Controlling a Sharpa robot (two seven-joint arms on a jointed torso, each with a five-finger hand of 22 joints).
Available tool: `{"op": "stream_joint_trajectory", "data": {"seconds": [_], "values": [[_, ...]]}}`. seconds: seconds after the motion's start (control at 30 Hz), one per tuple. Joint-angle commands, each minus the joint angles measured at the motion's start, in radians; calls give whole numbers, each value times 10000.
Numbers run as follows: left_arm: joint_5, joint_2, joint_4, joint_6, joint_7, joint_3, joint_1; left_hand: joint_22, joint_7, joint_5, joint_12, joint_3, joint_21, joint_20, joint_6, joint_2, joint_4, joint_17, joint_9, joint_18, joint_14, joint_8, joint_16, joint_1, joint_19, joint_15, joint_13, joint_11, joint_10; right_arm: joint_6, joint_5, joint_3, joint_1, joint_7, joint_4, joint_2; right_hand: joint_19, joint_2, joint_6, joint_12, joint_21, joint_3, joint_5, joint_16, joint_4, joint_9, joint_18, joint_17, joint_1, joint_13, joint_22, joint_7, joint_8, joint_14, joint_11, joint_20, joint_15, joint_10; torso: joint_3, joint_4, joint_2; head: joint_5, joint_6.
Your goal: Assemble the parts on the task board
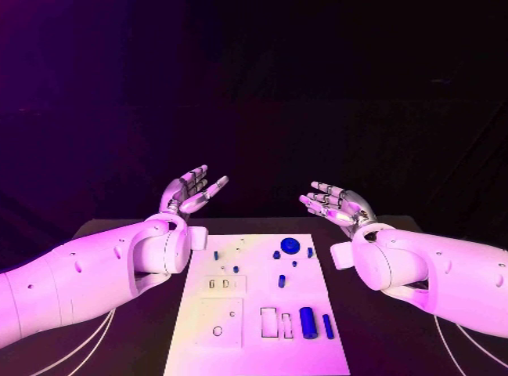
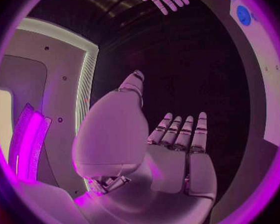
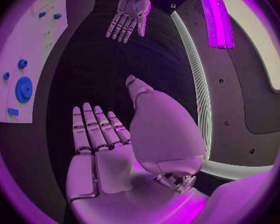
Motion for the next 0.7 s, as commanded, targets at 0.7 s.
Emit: {"op": "stream_joint_trajectory", "data": {"seconds": [0.7], "values": [[-335, -1342, 1217, 1697, 285, -10, 101, 910, 827, -88, 691, 1779, 2430, -220, 5165, 537, -11, 1641, 871, 847, 6886, 1539, 1911, 978, 5323, -676, 339, 241, 7235, 1848, -10217, -37, 739, -2268, -1153, 248, 6130, -1084, 5539, 250, 2359, 2628, 851, 1535, -1334, 676, 739, 985, 498, 188, 769, 426, 1267, 6175, -1147, -948, -1492, 6184, -98, 181, 538, -8, -83]]}}
